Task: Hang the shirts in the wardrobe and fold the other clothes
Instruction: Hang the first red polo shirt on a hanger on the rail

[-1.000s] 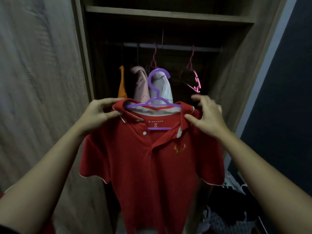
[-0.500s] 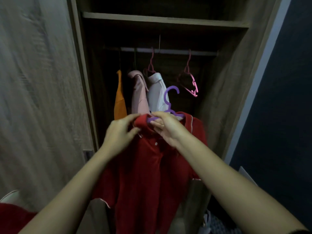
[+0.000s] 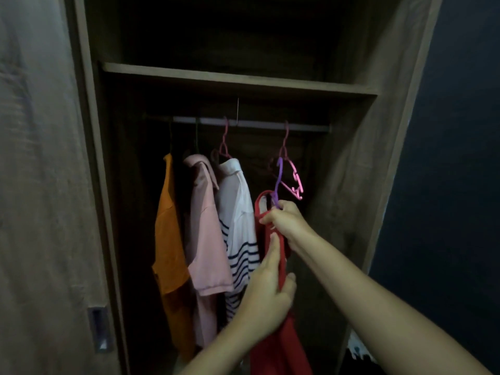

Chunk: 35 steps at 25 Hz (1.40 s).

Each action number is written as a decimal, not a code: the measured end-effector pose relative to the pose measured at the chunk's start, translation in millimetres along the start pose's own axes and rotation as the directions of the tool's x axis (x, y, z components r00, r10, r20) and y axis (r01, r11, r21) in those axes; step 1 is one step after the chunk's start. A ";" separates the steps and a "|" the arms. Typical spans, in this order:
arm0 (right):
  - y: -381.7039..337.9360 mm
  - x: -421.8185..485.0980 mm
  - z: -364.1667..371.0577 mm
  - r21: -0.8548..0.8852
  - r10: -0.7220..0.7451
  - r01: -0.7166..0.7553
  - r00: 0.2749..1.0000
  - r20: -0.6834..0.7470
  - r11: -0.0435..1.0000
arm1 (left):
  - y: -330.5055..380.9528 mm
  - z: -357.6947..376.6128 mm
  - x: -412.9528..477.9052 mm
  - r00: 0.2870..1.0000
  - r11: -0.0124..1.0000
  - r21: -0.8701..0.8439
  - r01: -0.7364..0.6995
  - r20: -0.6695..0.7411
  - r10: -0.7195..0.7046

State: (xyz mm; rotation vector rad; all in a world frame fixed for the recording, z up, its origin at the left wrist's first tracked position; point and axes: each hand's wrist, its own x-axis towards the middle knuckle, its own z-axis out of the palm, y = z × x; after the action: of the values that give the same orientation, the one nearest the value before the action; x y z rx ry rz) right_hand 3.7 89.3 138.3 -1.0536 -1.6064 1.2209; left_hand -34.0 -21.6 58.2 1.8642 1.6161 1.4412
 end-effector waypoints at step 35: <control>-54.2 250.8 3.0 -0.665 -0.236 0.434 0.898 0.371 0.608 | -65.1 45.4 214.5 0.966 0.990 0.137 0.025 -0.260 0.011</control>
State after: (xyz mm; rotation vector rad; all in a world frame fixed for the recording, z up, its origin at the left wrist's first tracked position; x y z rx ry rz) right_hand -80.2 316.6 222.8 -0.9981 -2.4803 0.4120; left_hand -62.3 202.7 93.3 1.7988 1.8866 1.6684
